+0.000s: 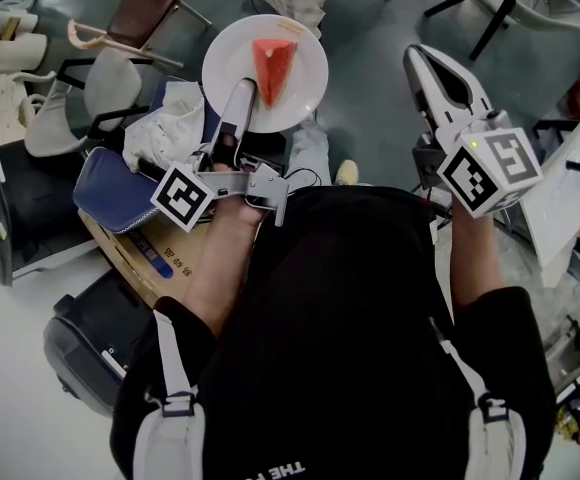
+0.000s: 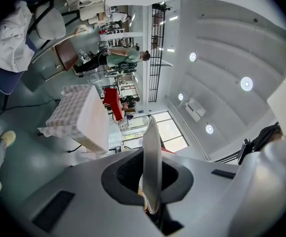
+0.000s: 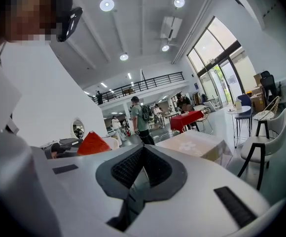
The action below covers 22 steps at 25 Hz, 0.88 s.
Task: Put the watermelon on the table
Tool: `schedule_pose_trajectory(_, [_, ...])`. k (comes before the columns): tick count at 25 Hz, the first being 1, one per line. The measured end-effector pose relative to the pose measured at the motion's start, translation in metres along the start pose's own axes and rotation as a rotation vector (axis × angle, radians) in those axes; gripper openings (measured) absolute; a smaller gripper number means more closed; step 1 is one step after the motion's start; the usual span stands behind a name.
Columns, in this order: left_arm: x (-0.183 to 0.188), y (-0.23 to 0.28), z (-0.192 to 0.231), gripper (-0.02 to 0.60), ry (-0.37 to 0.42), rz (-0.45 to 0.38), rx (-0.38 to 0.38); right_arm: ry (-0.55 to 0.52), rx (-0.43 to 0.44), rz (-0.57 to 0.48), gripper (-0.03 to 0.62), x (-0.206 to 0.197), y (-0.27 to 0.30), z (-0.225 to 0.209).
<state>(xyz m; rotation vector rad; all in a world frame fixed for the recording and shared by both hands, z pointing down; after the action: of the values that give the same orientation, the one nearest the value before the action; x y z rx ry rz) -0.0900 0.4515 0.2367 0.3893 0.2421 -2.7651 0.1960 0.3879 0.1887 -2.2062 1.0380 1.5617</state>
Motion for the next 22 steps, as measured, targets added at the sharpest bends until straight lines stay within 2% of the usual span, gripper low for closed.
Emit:
schedule_pose_trajectory(9, [0.029,0.044,0.025,0.015,-0.015,0.000,0.028,-0.009,0.003,-0.002,0.012,0.011,0.055,-0.021])
schedule_pose_trajectory(14, [0.046,0.078,0.035,0.015,-0.024,0.014,0.027,-0.049,-0.035,-0.003,0.012,0.026,0.084,-0.029])
schedule_pose_trajectory(22, [0.081,0.130,0.050,0.015,-0.029,0.022,0.033,-0.134,-0.047,-0.070,0.011,0.049,0.136,-0.040])
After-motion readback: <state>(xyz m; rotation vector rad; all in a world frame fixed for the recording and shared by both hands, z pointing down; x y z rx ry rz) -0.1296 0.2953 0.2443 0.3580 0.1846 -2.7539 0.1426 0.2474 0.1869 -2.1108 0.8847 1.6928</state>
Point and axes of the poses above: the fingertips, and each gripper's own axes: y forward along the fingers, z to its left, x out of its top, the point moved 8 cm from there along -y, backward along the fingers, and after that the axes turned 5 degrees about y, right-handed, at the moved point
